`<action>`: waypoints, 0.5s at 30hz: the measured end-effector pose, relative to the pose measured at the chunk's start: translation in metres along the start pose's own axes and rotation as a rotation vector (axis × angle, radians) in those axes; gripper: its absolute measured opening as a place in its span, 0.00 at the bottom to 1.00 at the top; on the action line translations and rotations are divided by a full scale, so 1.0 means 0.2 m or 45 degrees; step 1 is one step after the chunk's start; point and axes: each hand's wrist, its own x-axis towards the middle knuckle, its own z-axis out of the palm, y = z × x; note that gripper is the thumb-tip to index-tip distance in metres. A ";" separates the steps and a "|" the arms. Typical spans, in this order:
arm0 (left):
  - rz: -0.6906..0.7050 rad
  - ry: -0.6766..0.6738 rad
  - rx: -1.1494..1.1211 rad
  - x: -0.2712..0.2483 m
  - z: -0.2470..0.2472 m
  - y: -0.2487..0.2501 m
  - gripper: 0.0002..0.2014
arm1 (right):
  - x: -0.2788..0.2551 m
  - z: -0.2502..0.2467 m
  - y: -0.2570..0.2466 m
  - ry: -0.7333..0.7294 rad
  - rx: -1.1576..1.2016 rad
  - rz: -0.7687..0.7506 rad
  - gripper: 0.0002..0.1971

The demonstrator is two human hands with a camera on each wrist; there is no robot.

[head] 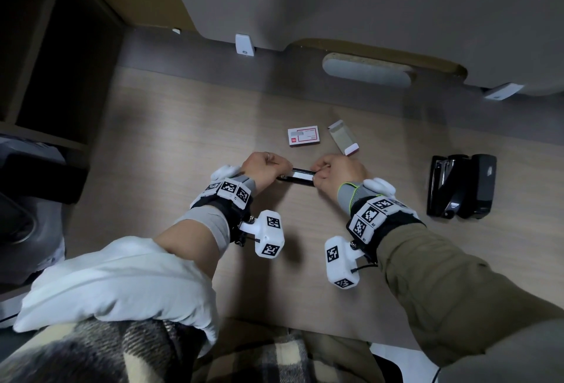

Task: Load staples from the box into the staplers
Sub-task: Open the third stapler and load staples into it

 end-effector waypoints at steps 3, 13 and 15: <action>-0.062 0.056 -0.003 -0.01 0.00 0.00 0.16 | 0.00 0.02 0.02 0.011 0.009 0.015 0.07; -0.189 0.162 0.202 -0.14 0.05 0.09 0.12 | -0.02 -0.09 0.27 0.019 -0.371 0.054 0.25; -0.205 0.143 0.250 -0.16 0.08 0.11 0.11 | -0.02 -0.10 0.35 0.032 -0.358 0.080 0.18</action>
